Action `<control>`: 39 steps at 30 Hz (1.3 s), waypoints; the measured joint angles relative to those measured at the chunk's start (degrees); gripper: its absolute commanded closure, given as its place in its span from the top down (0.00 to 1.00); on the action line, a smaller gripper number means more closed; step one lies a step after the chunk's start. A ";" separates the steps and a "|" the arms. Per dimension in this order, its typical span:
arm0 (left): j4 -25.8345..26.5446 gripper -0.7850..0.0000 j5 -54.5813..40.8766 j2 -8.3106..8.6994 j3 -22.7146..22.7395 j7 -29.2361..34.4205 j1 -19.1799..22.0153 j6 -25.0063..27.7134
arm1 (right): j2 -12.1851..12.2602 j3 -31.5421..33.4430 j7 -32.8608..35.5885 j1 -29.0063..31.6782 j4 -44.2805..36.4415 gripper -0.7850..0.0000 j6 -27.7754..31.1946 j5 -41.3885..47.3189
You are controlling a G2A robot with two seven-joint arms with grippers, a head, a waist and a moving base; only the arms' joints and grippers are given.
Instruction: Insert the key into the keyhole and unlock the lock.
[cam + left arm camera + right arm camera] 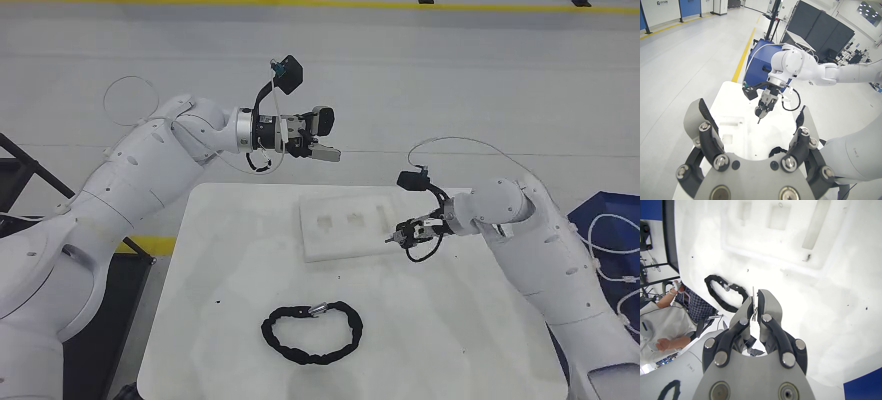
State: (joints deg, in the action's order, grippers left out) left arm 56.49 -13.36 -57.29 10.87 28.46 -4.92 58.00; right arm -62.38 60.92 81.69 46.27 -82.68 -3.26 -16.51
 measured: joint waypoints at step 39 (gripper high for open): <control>3.52 1.00 7.33 3.55 3.08 0.14 -7.63 -1.68 | 5.02 26.14 -6.49 20.46 -14.95 0.00 6.94 14.12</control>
State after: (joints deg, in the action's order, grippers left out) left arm 60.02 -6.03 -53.74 13.95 28.60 -12.55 56.32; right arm -57.36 87.05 75.20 66.73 -97.63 3.67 -2.39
